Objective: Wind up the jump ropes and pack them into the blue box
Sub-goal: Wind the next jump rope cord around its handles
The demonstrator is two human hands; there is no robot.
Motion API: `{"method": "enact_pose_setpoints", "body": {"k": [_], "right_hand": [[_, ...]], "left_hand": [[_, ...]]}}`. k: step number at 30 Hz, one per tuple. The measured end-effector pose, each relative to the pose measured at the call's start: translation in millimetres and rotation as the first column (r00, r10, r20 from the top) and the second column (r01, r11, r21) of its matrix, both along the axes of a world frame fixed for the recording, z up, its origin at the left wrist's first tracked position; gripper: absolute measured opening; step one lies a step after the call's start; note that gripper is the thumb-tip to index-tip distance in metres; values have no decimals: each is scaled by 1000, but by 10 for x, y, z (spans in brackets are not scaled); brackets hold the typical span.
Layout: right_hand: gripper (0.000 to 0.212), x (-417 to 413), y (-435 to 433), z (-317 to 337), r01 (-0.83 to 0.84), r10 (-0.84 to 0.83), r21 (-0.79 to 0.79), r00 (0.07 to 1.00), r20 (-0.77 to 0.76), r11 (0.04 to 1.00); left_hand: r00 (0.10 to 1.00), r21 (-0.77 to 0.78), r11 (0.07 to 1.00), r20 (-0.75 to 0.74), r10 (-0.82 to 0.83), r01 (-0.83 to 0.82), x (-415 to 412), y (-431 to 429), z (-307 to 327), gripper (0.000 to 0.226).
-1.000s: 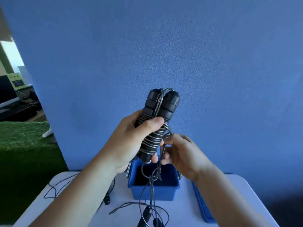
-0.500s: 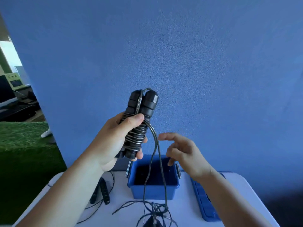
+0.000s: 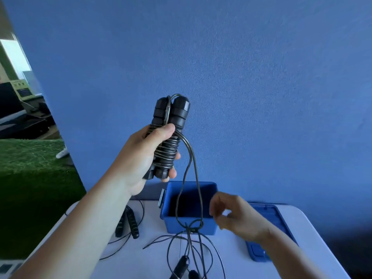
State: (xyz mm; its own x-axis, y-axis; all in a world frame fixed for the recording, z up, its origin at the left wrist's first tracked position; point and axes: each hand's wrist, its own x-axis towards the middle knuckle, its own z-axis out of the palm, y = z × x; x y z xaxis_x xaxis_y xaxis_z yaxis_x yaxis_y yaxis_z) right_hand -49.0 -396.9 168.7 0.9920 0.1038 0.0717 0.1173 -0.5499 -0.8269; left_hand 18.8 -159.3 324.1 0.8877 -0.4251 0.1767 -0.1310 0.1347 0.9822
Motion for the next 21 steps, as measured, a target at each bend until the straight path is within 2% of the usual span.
{"method": "enact_pose_setpoints", "body": {"k": [2, 3, 6, 9, 11, 13, 16, 18, 21], "right_hand": [[18, -100, 20, -78, -14, 13, -98, 1000, -11, 995], [23, -144, 44, -91, -29, 25, -126, 999, -34, 992], [52, -208, 164, -149, -28, 14, -149, 995, -99, 988], [77, -186, 312, -219, 92, -85, -179, 995, 49, 980], [91, -144, 400, -243, 96, -65, -171, 982, 175, 981], [82, -92, 461, -212, 92, -77, -64, 974, 214, 994], [46, -27, 480, -97, 118, -134, 96, 974, 182, 988], [29, 23, 479, -33, 131, -151, 165, 981, 121, 978], [20, 88, 476, 50, 120, -123, 357, 992, -14, 926]], "left_hand": [[1000, 1, 1000, -2, 12, -12, 10, 1, -10, 42], [1000, 1, 1000, -3, 15, -15, 17, -2, -12, 40], [1000, -3, 1000, -4, 13, -13, 27, -10, -19, 40], [1000, -1, 1000, -8, 5, -5, 12, -39, -22, 42], [1000, -1, 1000, -10, -4, 4, -6, -57, -22, 44], [1000, 4, 1000, -11, -10, 10, -24, -62, -14, 43], [1000, 7, 1000, -6, -18, 18, -45, -42, 14, 39], [1000, 8, 1000, 6, -24, 24, -61, -21, 34, 38], [999, 6, 1000, 33, -25, 25, -81, -2, 61, 40]]}}
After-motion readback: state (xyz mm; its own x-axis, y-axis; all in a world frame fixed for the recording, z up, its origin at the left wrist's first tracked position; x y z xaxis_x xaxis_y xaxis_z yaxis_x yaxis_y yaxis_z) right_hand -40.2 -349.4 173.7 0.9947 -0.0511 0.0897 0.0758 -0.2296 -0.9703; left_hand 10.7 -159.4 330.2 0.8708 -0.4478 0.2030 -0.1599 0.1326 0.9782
